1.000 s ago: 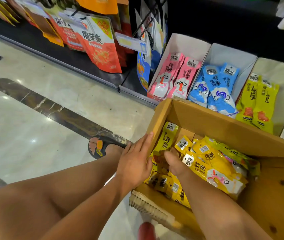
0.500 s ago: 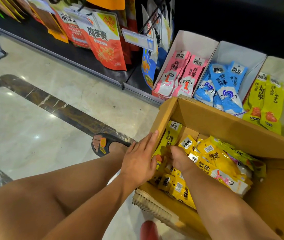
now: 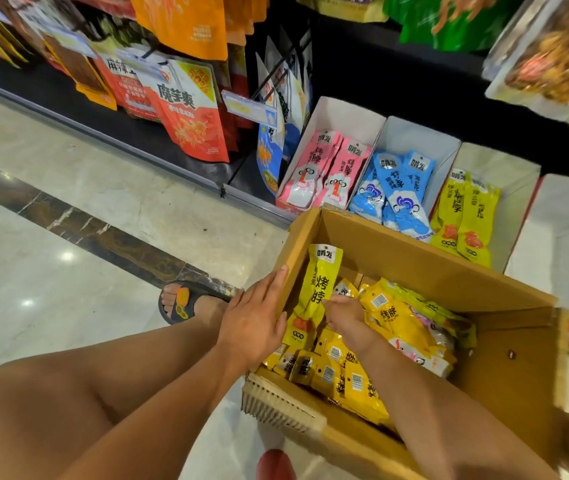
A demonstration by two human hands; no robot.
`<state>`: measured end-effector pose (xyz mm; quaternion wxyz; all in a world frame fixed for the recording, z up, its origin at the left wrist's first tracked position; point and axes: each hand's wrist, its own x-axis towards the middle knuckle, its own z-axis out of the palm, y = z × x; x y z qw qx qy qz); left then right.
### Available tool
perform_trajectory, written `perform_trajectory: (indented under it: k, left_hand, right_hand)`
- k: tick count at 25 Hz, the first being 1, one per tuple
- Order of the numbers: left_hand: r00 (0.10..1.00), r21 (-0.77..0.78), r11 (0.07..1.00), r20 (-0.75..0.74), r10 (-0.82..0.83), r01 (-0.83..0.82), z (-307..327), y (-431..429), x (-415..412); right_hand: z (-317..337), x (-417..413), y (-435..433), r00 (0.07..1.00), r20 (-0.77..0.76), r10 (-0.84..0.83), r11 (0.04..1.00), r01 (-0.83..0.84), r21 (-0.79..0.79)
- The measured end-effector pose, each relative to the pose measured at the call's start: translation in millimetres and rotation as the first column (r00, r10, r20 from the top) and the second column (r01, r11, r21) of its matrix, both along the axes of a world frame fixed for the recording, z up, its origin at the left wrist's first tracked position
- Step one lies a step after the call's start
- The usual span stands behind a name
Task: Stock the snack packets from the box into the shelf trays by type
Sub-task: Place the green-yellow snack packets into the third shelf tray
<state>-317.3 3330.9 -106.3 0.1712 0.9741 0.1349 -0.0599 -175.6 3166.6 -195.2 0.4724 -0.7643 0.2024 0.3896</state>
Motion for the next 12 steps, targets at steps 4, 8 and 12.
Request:
perform_trajectory:
  k: [4,8,12]
  left_hand:
    - [0.992,-0.025,1.0,-0.127,-0.008,0.005,8,0,2]
    - [0.982,0.005,1.0,-0.186,0.0,0.001,33,-8,14]
    - [0.991,-0.427,0.899,-0.119,0.053,-0.1,84,-37,64]
  right_hand:
    - [47,2,-24,0.995,0.097,0.005,1.0,-0.006,0.009]
    - [112,9,-47,0.977,0.196,0.082,0.996,-0.089,0.029]
    - [192,27,-64,0.939,0.28,0.202,0.965,-0.239,0.104]
